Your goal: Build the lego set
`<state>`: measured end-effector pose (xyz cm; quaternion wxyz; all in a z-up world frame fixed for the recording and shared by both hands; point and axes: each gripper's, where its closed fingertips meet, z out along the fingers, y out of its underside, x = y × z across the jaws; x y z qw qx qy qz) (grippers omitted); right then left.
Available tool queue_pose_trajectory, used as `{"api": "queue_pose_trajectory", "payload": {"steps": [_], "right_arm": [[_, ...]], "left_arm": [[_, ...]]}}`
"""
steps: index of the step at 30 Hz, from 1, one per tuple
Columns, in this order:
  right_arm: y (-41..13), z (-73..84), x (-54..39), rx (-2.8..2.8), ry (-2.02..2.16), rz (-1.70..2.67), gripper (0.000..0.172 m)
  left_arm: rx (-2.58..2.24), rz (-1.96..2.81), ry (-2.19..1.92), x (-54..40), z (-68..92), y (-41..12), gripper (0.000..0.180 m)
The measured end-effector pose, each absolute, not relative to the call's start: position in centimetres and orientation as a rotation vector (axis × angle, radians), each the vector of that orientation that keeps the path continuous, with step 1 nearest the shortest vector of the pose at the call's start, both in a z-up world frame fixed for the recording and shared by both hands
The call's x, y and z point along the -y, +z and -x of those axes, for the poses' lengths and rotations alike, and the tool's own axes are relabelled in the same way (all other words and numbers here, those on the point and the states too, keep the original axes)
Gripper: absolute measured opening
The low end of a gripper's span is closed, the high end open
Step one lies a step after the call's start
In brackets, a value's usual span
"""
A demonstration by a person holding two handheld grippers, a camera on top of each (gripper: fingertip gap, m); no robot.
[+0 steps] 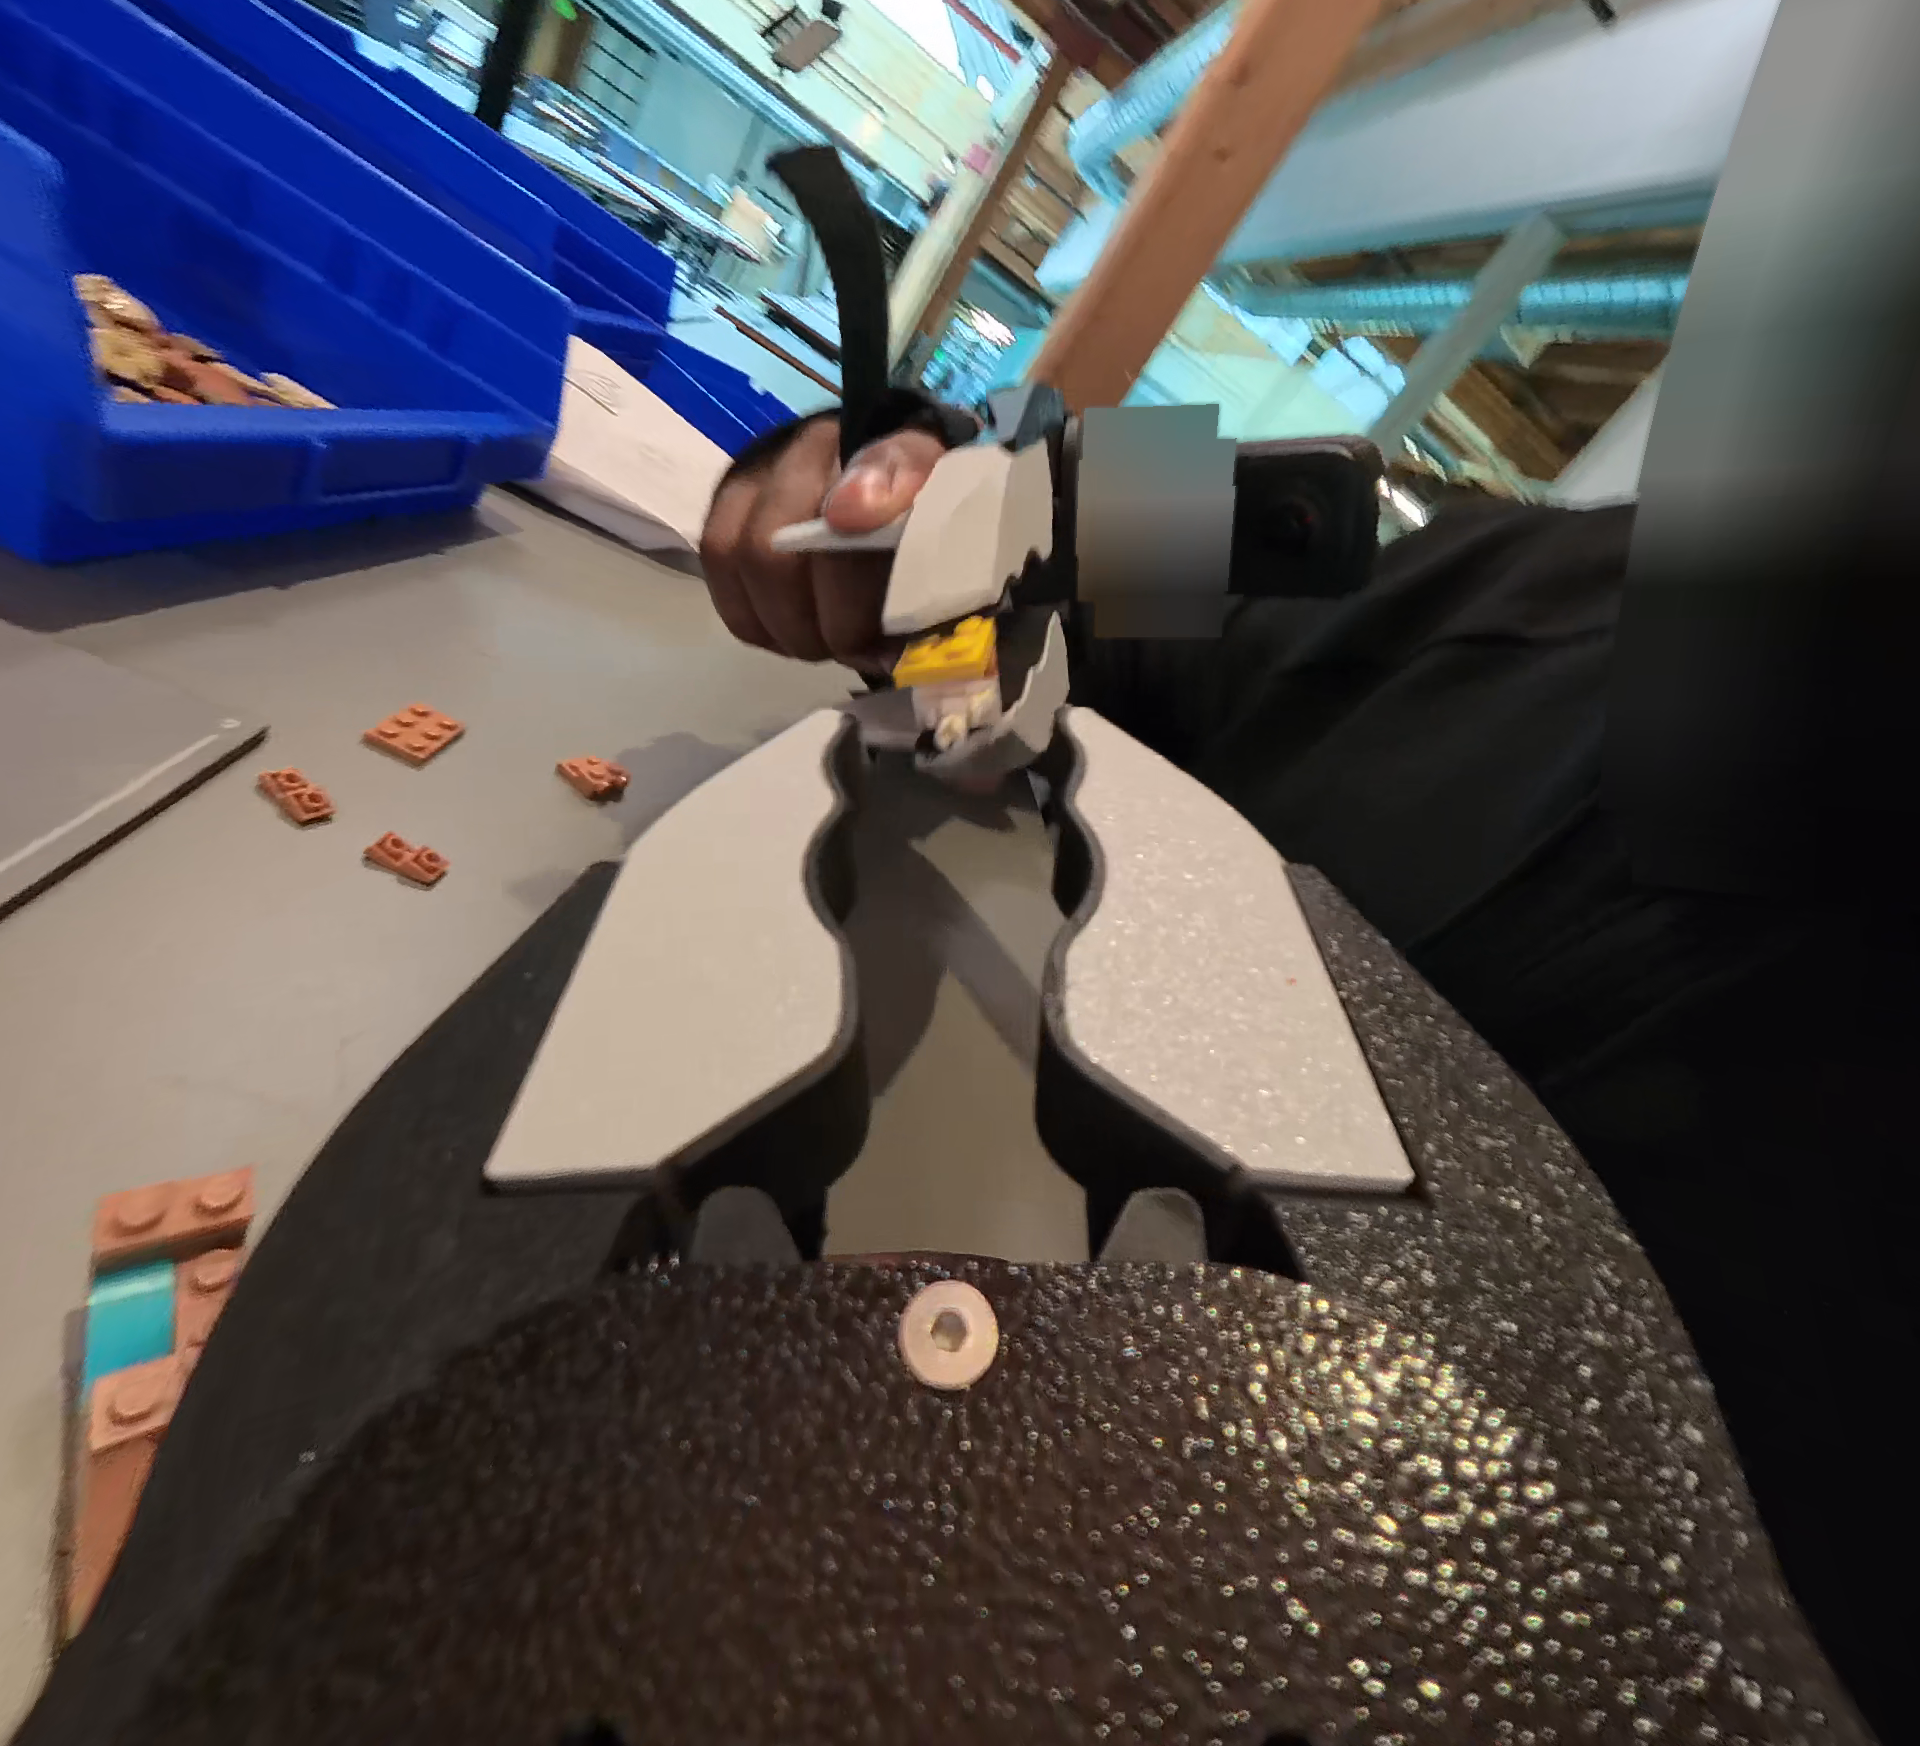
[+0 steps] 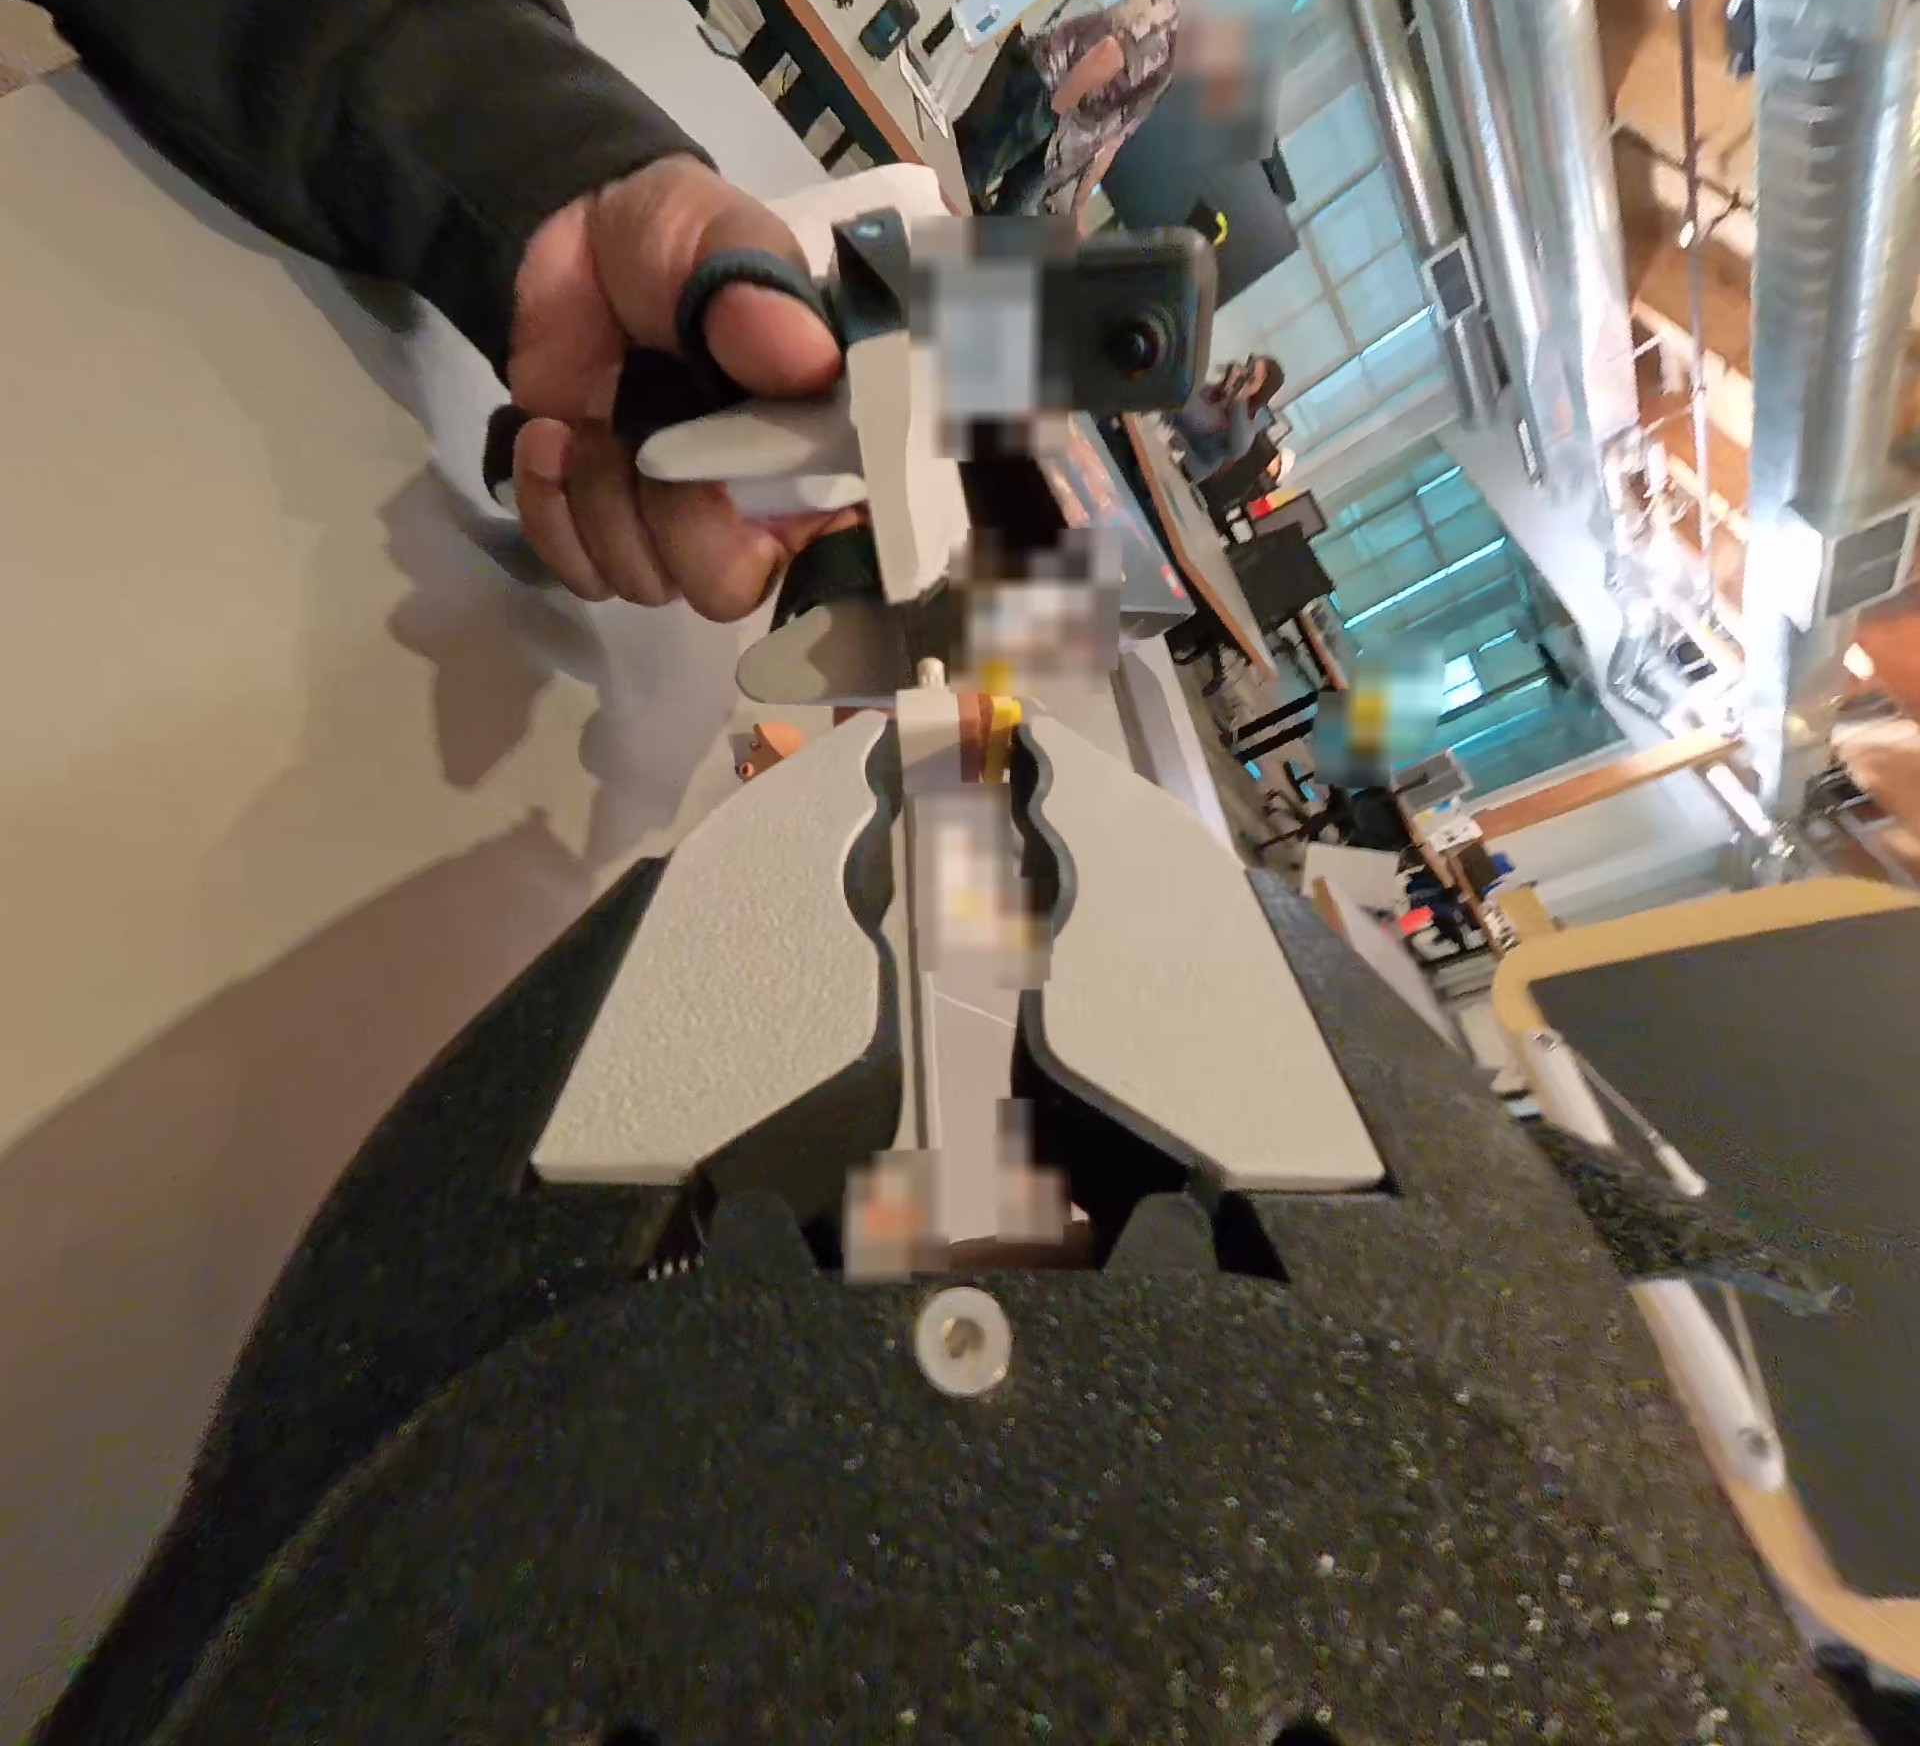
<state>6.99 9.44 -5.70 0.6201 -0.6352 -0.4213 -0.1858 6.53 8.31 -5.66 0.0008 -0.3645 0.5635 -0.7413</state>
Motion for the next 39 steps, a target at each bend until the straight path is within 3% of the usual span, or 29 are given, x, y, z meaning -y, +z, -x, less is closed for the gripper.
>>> {"api": "queue_pose_trajectory", "payload": {"steps": [6,11,19,39], "right_arm": [[-6.4,-7.5,-10.2,0.881,-0.382,1.601,0.02],[-6.3,-7.3,-10.0,0.865,-0.382,1.605,0.02],[-5.7,-6.8,-9.6,0.914,-0.442,1.527,0.02],[-4.8,-6.0,-9.0,0.954,-0.53,1.43,0.019]], "left_arm": [[-1.733,1.347,-2.295,-7.4,-7.6,-6.5,0.036],[-1.619,1.375,-2.422,-7.5,-8.0,-6.0,0.02],[-1.61,1.316,-2.589,-6.9,-7.3,-5.4,0.016],[-1.628,1.247,-2.688,-6.3,-6.3,-4.5,0.016]]}}
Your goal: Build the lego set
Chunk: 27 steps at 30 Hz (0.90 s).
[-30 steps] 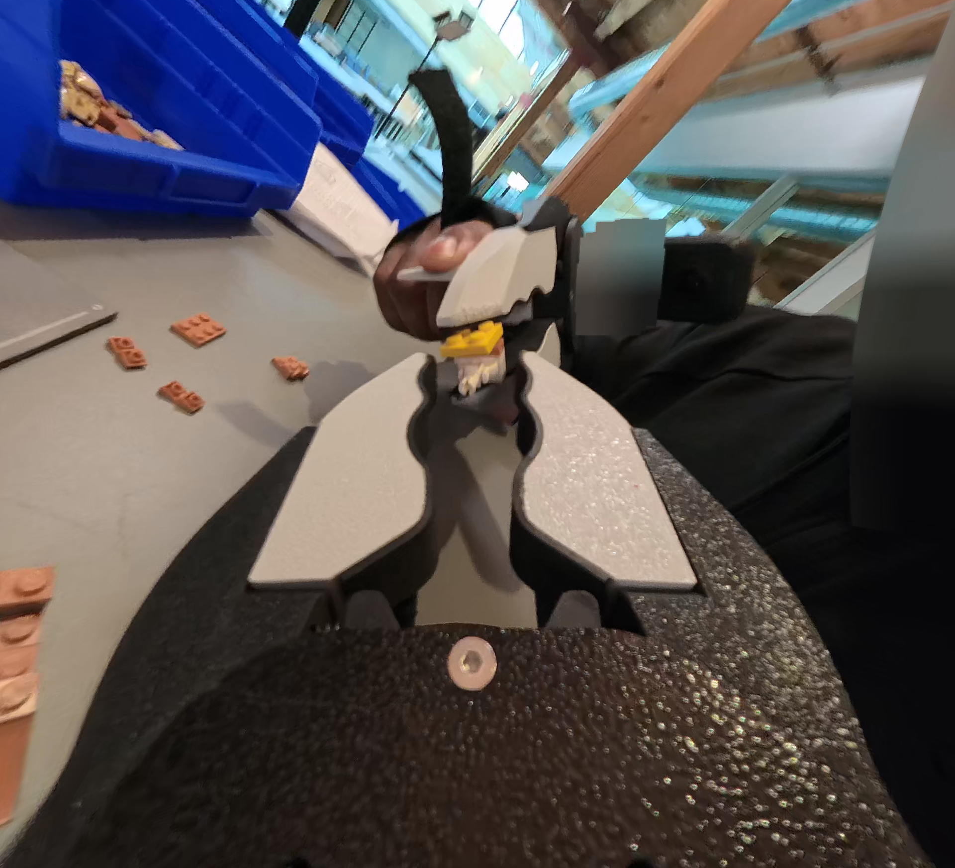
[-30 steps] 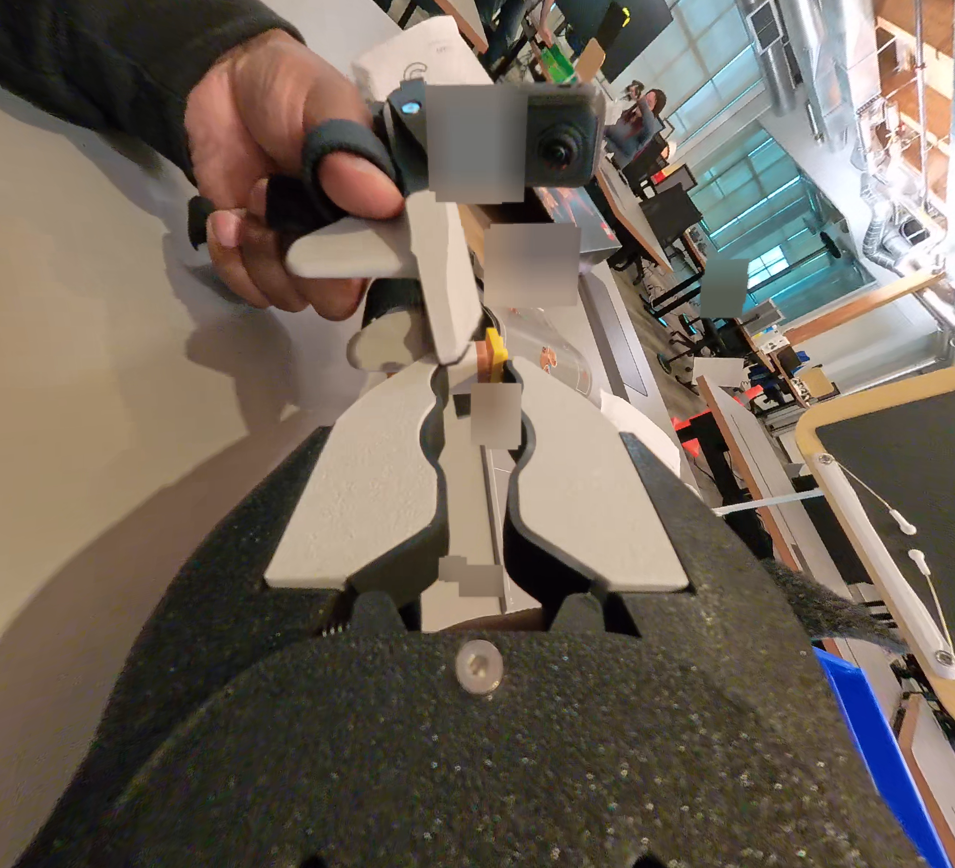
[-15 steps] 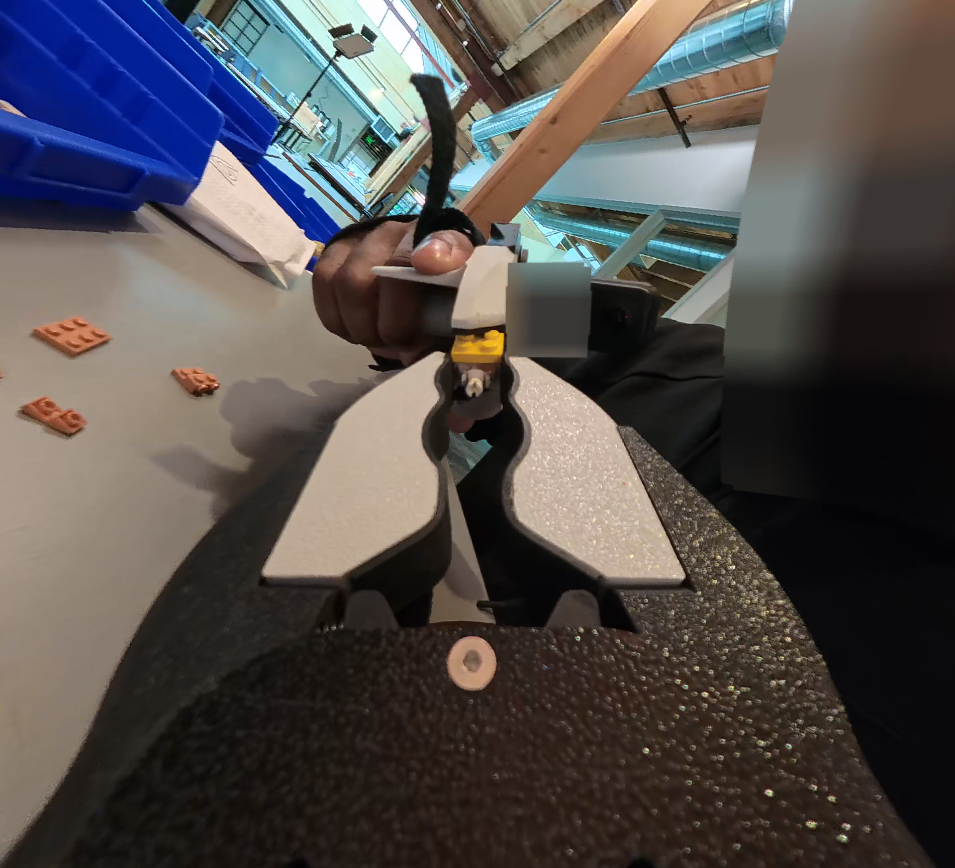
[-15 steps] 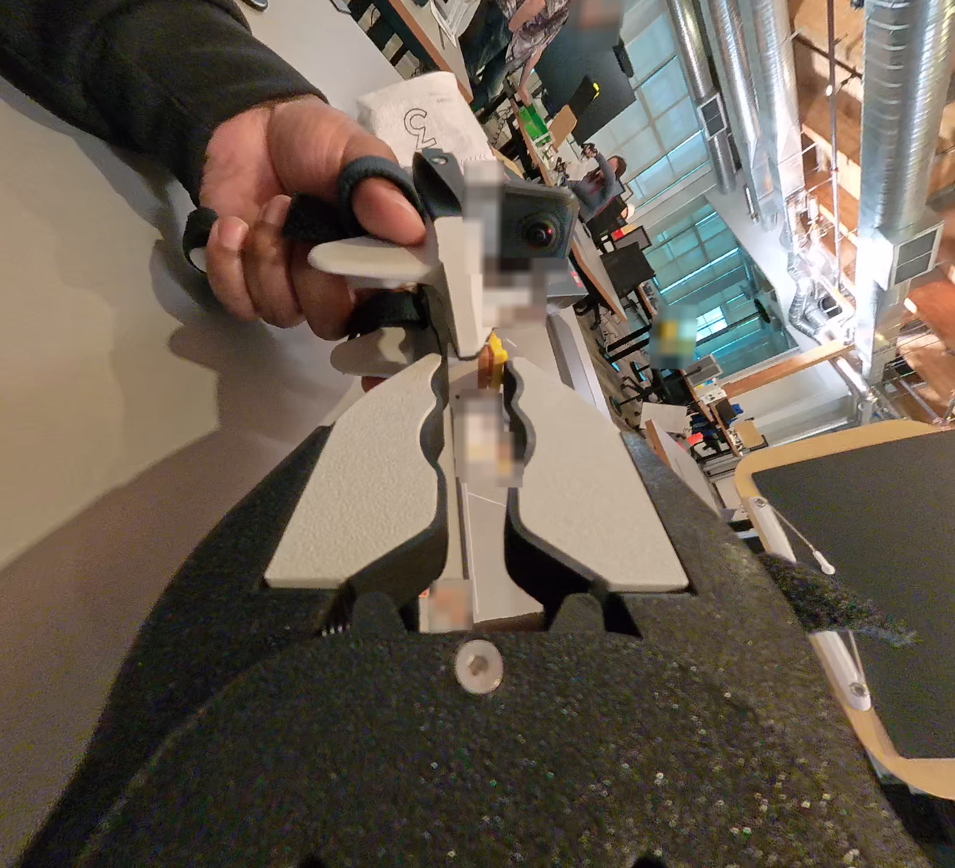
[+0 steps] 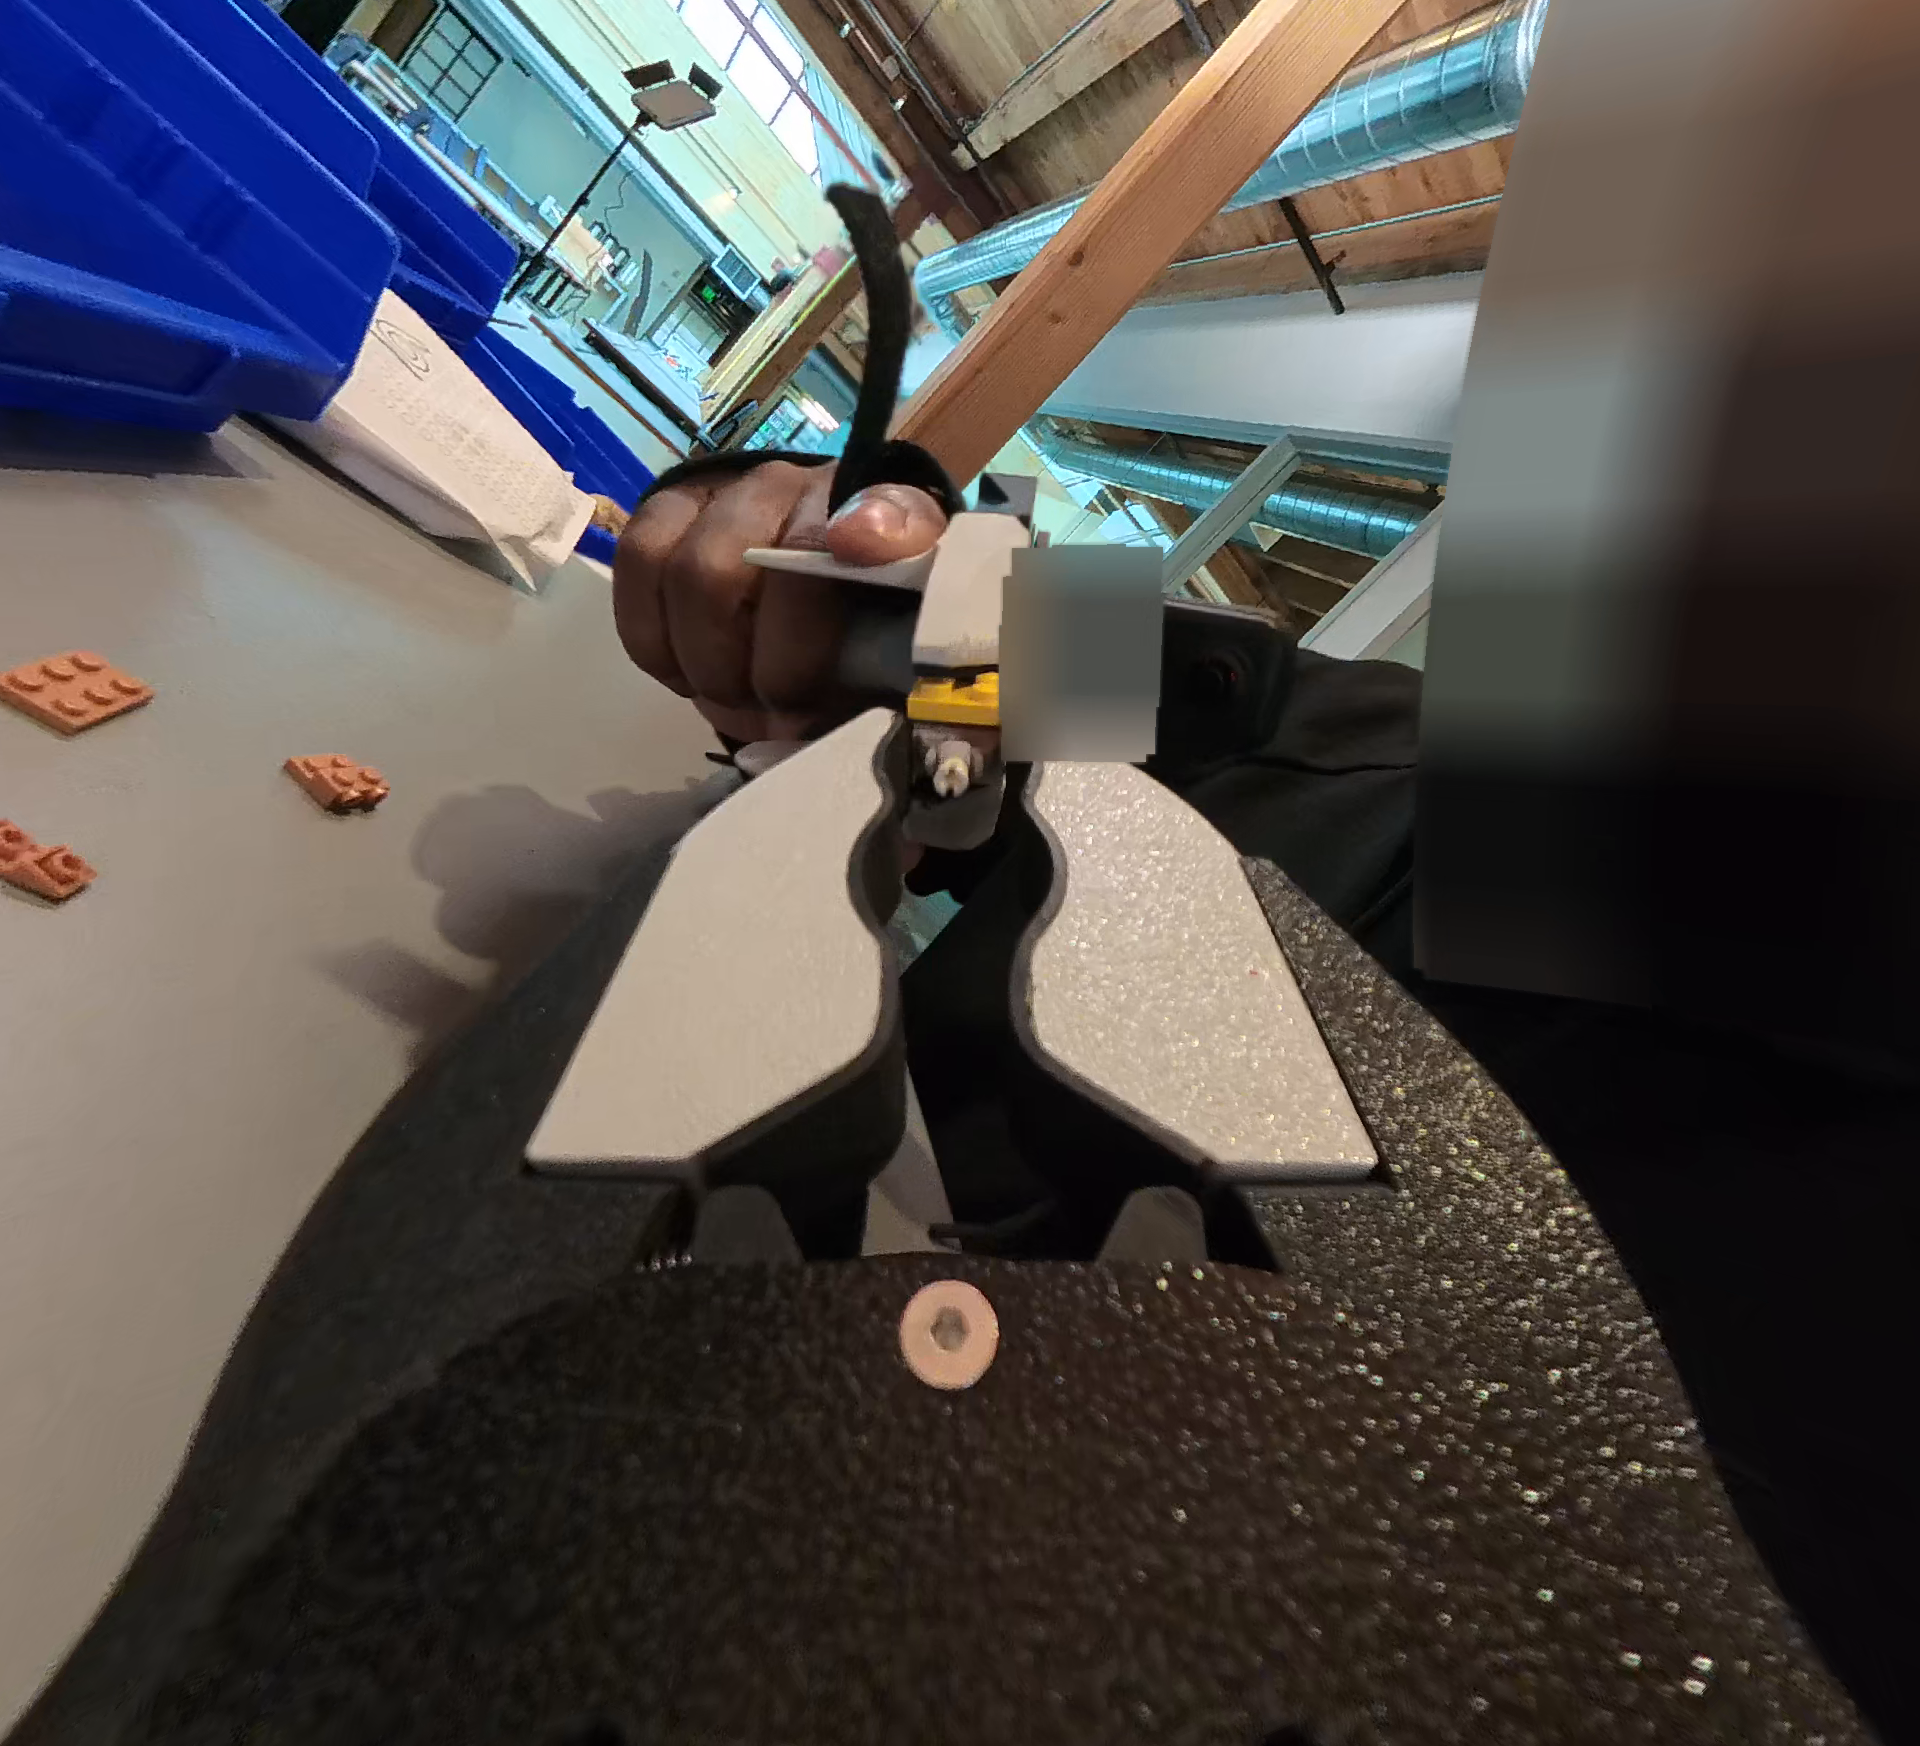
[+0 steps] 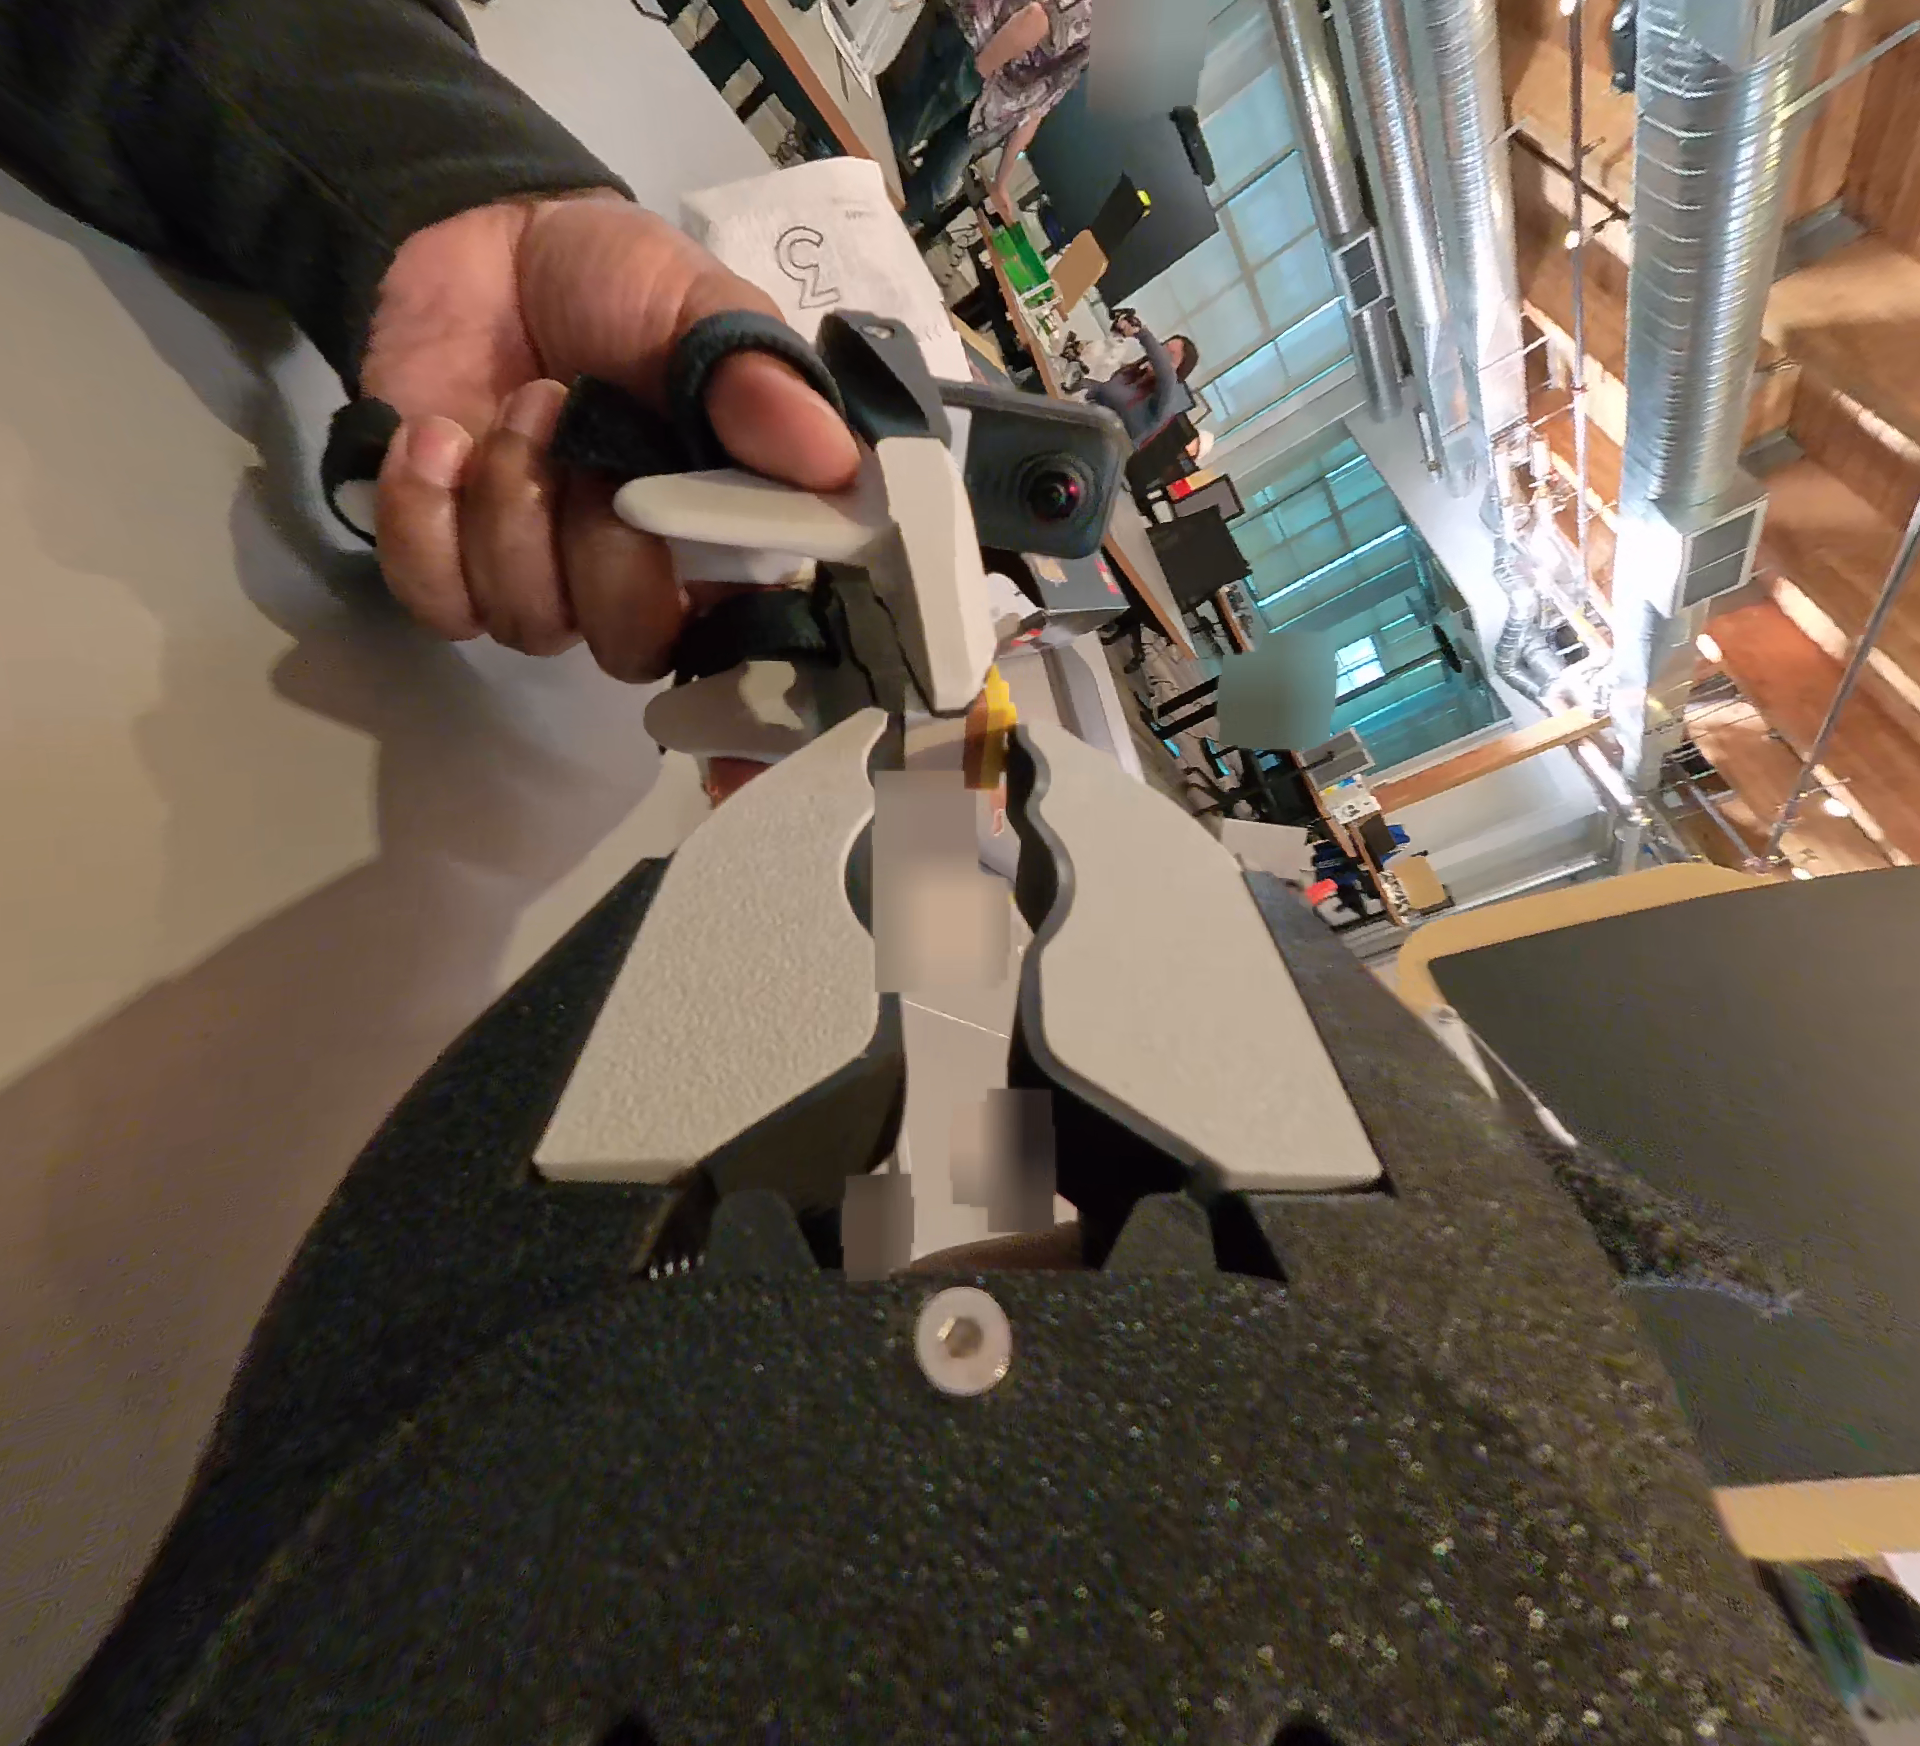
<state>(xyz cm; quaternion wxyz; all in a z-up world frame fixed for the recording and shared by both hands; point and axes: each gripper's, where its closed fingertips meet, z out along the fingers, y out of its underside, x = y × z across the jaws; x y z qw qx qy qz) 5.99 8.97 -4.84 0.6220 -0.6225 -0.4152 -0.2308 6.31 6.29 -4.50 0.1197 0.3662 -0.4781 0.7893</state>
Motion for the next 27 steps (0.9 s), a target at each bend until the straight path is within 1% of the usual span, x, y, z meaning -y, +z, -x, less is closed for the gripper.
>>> {"api": "queue_pose_trajectory", "payload": {"steps": [11,12,13,14,17,20,22,27], "right_arm": [[-5.6,-6.4,-9.4,0.902,-0.496,1.435,0.019],[-5.7,-6.5,-9.4,0.916,-0.529,1.424,0.021],[-5.8,-6.4,-9.4,0.932,-0.556,1.412,0.029],[-5.9,-6.3,-9.4,0.943,-0.573,1.403,0.032],[-6.0,-6.2,-9.5,0.957,-0.604,1.38,0.036],[-6.1,-6.2,-9.5,0.976,-0.617,1.374,0.033],[-6.1,-6.2,-9.5,0.982,-0.617,1.368,0.02],[-6.3,-6.4,-9.5,0.962,-0.558,1.406,0.019]], "left_arm": [[1.439,-1.122,2.3,-6.6,-6.8,-5.2,0.016],[1.442,-1.131,2.302,-6.8,-6.9,-5.3,0.016],[1.427,-1.131,2.306,-6.9,-6.9,-5.3,0.016],[1.418,-1.135,2.306,-7.0,-6.9,-5.3,0.016],[1.445,-1.157,2.29,-7.2,-6.9,-5.8,0.015],[1.467,-1.154,2.266,-7.1,-6.8,-6.1,0.016],[1.488,-1.152,2.249,-6.9,-6.8,-6.3,0.016],[1.519,-1.172,2.254,-6.9,-7.0,-6.5,0.016]]}}
